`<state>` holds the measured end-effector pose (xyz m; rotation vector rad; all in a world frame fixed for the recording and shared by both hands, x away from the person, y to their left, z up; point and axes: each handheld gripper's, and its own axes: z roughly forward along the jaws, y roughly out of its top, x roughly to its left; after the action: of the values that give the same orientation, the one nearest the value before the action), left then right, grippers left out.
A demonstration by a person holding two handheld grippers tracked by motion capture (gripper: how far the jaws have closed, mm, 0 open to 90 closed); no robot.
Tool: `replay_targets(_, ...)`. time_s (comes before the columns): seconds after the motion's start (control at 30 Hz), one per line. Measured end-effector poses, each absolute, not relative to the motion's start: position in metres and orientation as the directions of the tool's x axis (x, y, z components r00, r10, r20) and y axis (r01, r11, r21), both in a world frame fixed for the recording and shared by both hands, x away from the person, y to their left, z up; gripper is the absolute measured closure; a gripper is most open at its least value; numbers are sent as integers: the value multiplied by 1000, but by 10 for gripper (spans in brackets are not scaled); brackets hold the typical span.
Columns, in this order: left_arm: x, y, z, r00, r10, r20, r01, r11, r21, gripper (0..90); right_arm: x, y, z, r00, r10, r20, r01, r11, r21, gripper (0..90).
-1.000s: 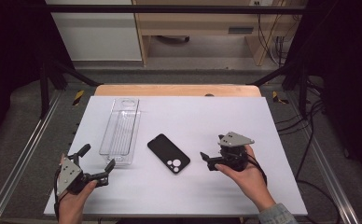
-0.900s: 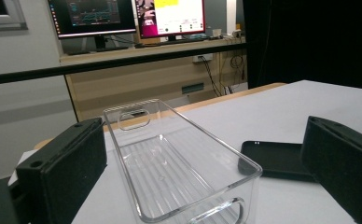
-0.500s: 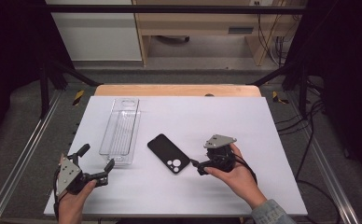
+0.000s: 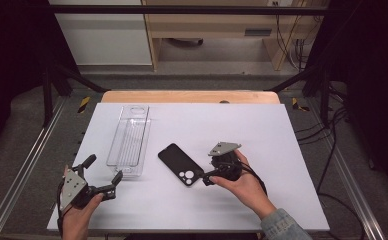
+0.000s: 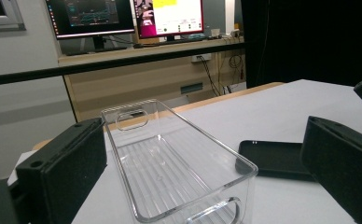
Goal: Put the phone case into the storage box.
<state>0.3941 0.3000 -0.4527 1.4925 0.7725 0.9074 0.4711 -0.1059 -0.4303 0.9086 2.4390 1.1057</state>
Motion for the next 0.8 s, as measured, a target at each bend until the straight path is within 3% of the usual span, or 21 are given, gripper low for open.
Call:
replay_targets(0.7, 395, 299, -453, 483, 867, 123, -27, -125, 992, 0, 491, -67, -435, -765, 644, -7, 464, 558, 688, 208)
replay_targets(0.8, 395, 299, -453, 484, 866, 122, -23, -127, 992, 0, 494, -67, -434, -763, 647, 3, 480, 562, 673, 256)
